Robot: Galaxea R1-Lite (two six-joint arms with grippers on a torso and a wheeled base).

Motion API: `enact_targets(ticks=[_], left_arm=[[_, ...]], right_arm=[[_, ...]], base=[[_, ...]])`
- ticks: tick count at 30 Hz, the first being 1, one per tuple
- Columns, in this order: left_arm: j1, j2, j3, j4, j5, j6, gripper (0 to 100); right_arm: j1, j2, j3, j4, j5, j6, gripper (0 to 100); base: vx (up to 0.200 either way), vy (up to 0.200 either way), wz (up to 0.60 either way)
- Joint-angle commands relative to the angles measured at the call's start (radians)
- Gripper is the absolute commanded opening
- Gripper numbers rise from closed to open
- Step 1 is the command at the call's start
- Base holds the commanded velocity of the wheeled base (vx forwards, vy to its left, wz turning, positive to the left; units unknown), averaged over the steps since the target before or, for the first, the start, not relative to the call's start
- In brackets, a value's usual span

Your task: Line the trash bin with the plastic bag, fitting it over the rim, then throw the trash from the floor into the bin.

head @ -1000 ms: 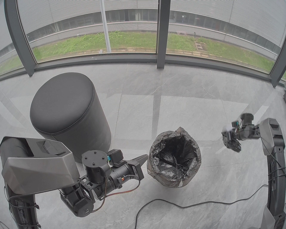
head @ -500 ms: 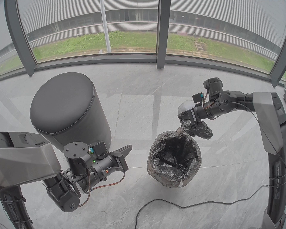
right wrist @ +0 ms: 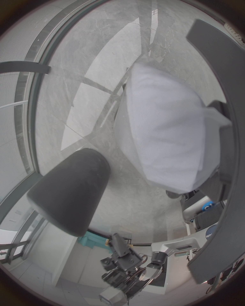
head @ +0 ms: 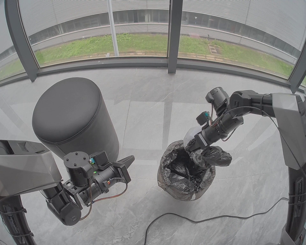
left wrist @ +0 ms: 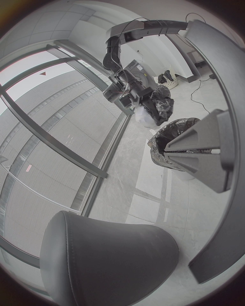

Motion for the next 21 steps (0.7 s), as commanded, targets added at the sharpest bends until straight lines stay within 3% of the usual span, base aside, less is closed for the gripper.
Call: enact_targets(ticks=[1, 5, 13, 14, 17, 21], left_arm=[[0.027, 0.025, -0.001, -0.001, -0.002, 0.001, 0], [0.042, 0.037, -0.001, -0.002, -0.004, 0.001, 0], [0.070, 0.044, -0.007, -0.002, -0.006, 0.001, 0], [0.070, 0.044, -0.007, -0.002, -0.006, 0.001, 0], [0.070, 0.048, -0.009, -0.002, -0.006, 0.001, 0], [0.070, 0.054, -0.007, -0.002, -0.006, 0.001, 0]], right_arm=[[0.052, 0.088, 0.001, 0.006, -0.036, -0.005, 0], [0.071, 0.127, 0.001, 0.004, -0.042, -0.005, 0], [0.049, 0.180, 0.001, -0.005, -0.053, -0.117, 0], [0.048, 0.180, 0.001, -0.005, -0.055, -0.117, 100], [0.045, 0.194, 0.001, -0.043, -0.055, -0.120, 100], [0.037, 0.232, 0.001, -0.226, -0.052, -0.121, 100]], base=[[0.000, 0.000, 0.00], [0.000, 0.000, 0.00], [0.000, 0.000, 0.00], [0.000, 0.000, 0.00], [0.000, 0.000, 0.00], [0.000, 0.000, 0.00]])
